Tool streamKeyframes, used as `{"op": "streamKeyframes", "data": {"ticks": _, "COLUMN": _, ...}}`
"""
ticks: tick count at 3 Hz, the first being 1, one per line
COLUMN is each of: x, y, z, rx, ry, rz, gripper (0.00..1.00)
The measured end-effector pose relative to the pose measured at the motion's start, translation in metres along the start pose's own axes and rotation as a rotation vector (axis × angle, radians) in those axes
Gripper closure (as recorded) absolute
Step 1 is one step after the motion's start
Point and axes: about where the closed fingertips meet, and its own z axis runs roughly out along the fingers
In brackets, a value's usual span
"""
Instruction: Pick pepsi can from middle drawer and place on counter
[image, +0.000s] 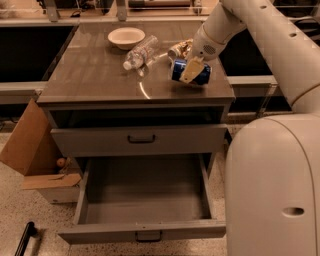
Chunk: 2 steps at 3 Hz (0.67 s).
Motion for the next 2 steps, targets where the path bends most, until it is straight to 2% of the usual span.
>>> {"op": "streamKeyframes", "data": {"ticks": 1, "x": -0.0058, "y": -0.0048, "z": 0.0040, "rx": -0.003, "ry": 0.002, "rz": 0.001, "gripper": 0.12}}
{"op": "streamKeyframes", "data": {"ticks": 2, "x": -0.0085, "y": -0.0100, "z": 0.0005, "rx": 0.008, "ry": -0.009, "rz": 0.007, "gripper": 0.00}}
